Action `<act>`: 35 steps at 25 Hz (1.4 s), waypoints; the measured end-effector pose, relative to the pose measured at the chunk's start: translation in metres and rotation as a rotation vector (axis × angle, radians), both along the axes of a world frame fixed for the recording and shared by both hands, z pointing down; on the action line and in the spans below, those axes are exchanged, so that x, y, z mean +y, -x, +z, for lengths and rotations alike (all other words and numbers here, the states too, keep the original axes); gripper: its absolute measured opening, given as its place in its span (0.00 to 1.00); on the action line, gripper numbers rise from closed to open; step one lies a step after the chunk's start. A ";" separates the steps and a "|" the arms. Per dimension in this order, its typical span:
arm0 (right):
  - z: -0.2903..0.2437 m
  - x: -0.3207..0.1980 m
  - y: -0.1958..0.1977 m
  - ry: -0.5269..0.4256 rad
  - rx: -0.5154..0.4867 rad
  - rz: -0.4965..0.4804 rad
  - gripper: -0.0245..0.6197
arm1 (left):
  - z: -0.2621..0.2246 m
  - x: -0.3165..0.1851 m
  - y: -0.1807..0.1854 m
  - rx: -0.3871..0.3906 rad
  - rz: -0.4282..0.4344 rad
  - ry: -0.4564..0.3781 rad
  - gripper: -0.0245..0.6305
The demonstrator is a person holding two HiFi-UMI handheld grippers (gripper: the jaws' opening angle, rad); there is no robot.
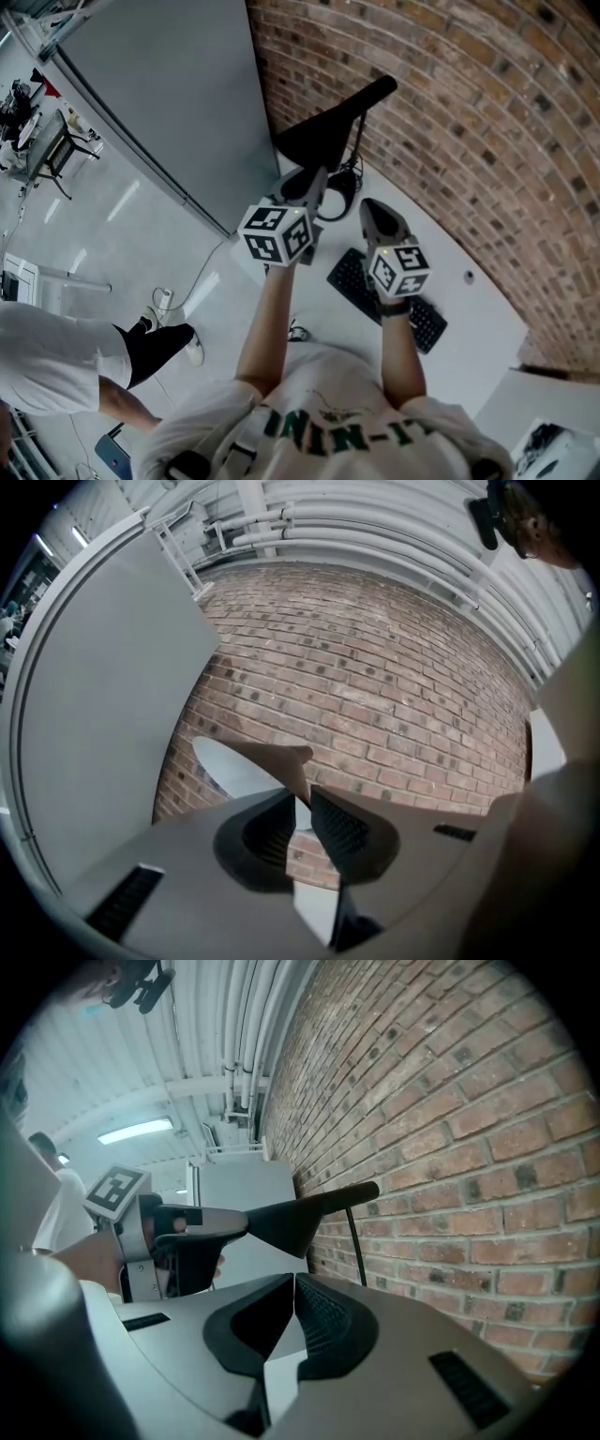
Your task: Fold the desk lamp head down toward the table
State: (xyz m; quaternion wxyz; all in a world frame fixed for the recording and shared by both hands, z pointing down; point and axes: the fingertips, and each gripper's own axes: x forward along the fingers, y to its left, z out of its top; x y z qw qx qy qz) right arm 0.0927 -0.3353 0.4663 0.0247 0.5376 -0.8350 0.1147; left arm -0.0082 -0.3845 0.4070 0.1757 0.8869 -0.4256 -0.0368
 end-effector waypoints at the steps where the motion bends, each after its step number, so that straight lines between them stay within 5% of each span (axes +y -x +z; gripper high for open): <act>1: 0.001 0.000 0.000 0.003 -0.001 -0.001 0.05 | 0.002 0.000 0.000 0.001 0.001 0.005 0.11; 35: 0.028 -0.005 0.001 0.066 0.014 -0.011 0.05 | 0.085 -0.011 -0.018 0.083 0.034 0.195 0.12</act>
